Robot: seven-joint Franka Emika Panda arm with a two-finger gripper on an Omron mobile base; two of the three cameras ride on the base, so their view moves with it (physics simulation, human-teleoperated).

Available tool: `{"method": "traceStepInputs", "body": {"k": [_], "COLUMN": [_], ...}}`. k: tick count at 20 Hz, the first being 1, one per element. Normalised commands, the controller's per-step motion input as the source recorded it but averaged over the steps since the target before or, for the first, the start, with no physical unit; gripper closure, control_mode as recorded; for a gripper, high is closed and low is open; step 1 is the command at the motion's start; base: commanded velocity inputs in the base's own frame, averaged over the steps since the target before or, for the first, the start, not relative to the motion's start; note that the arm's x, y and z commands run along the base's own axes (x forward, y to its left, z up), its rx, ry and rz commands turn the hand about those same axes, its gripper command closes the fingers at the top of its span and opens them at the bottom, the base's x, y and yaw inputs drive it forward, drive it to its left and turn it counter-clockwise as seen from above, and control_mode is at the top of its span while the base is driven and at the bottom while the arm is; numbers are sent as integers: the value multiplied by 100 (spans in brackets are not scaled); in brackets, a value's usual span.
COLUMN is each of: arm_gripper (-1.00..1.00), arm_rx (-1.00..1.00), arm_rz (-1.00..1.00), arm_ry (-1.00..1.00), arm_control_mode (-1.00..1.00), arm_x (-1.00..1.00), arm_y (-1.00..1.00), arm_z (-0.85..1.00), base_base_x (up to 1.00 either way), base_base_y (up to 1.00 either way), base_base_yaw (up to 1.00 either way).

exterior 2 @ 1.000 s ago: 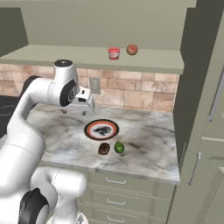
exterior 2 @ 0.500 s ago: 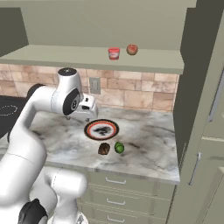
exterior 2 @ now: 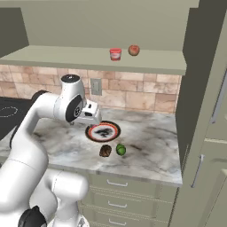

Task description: Pick the avocado and bread from the counter and place them on the plate. Then pick the jam from the cabinet and place it next to the plate. Lastly close the cabinet door.

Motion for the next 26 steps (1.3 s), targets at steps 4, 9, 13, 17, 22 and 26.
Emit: {"method": "traceStepInputs", "body": {"k": [4,9,13,17,22,26], "arm_gripper": [-100,-100,-100,-100,-100,-100], "arm_rx": [0,0,0,0,0,0], "arm_rz": [-3,-2,-1,0,0,0], "arm_ry": [7,12,13,12,8,1], "arm_control_mode": [-100,-100,-100,-100,-100,-100], "arm_x": [7,13,16,17,12,2], "arm_y": [-12,-21,-18,-14,-6,0], "arm_z": [-16,-16,-15,-14,-19,-24], "base_base_x": [0,0,0,0,0,0], "base_base_y": [0,0,0,0,0,0], "base_base_yaw": [0,0,0,0,0,0]}}
